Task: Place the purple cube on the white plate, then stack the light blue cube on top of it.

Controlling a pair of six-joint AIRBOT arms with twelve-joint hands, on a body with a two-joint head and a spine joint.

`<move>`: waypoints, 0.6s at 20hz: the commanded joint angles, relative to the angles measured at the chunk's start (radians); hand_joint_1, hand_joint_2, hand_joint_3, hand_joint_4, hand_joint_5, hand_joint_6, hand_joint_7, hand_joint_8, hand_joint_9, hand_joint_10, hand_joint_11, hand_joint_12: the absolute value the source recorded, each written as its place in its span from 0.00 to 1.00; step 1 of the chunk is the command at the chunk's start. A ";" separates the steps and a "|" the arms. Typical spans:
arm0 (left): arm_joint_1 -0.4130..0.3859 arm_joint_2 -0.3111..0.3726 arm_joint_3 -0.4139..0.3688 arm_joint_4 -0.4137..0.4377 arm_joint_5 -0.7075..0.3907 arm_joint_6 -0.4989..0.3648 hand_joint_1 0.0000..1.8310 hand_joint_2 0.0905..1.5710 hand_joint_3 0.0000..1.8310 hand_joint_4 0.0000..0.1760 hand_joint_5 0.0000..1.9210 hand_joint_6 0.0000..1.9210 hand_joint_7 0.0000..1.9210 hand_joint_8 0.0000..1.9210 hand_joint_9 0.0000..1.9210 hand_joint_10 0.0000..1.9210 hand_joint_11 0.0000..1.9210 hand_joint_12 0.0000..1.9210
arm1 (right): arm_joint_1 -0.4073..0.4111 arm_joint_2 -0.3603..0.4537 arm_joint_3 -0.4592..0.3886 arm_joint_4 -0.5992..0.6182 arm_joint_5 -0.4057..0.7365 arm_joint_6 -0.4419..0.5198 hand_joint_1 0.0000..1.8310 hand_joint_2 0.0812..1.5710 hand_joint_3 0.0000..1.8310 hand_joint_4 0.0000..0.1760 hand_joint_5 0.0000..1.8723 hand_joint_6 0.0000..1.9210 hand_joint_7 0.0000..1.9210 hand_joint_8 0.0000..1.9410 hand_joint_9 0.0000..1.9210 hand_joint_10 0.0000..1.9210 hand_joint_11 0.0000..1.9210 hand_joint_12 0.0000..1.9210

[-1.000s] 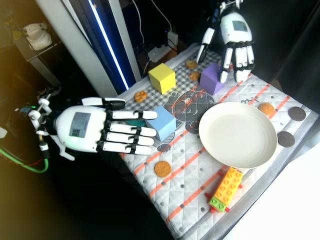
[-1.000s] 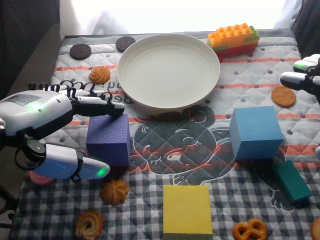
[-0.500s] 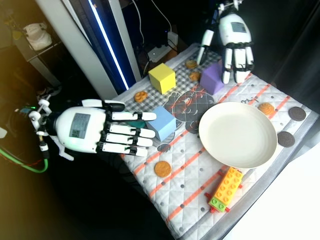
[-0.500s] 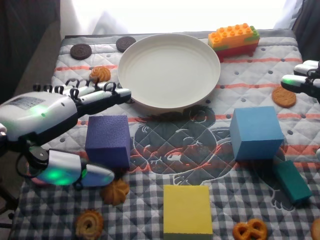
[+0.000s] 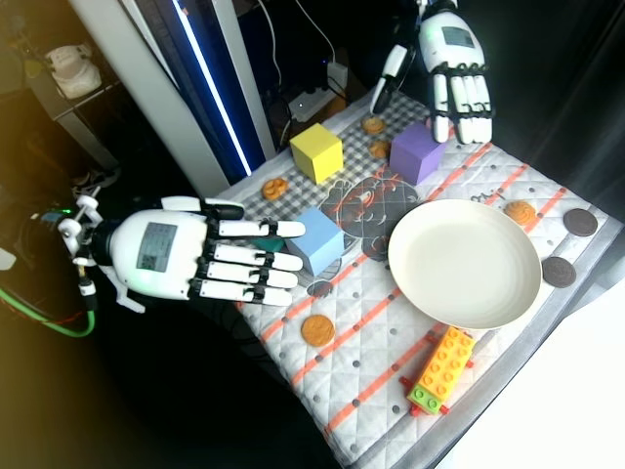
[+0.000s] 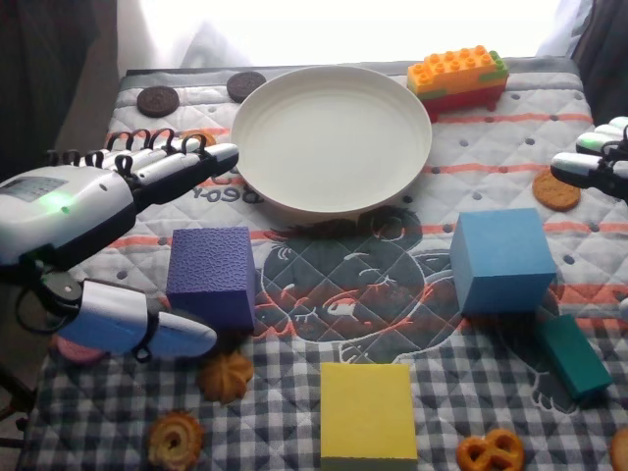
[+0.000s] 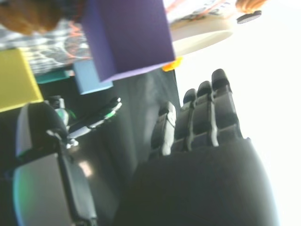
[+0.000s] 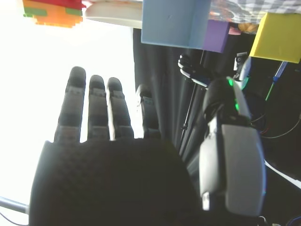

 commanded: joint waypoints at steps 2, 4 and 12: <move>-0.030 -0.020 0.023 0.002 -0.048 -0.002 0.41 0.46 0.00 1.00 0.00 0.00 0.00 0.00 0.03 0.00 0.00 0.22 | 0.005 0.001 0.000 0.029 0.113 0.009 0.19 0.71 0.00 1.00 0.00 0.00 0.00 0.00 0.00 0.00 0.06 0.04; -0.037 -0.039 0.044 -0.014 -0.028 -0.002 0.38 0.48 0.00 1.00 0.00 0.00 0.00 0.00 0.02 0.00 0.00 0.13 | 0.005 -0.001 0.001 0.029 0.113 0.009 0.21 0.71 0.00 1.00 0.00 0.00 0.00 0.00 0.00 0.00 0.02 0.02; -0.027 -0.067 0.066 -0.048 -0.006 -0.013 0.43 0.53 0.00 0.32 0.16 0.01 0.30 0.01 0.30 0.03 0.00 0.37 | 0.000 -0.002 0.000 0.030 0.113 0.013 0.11 0.74 0.01 1.00 0.00 0.00 0.00 0.00 0.00 0.00 0.04 0.04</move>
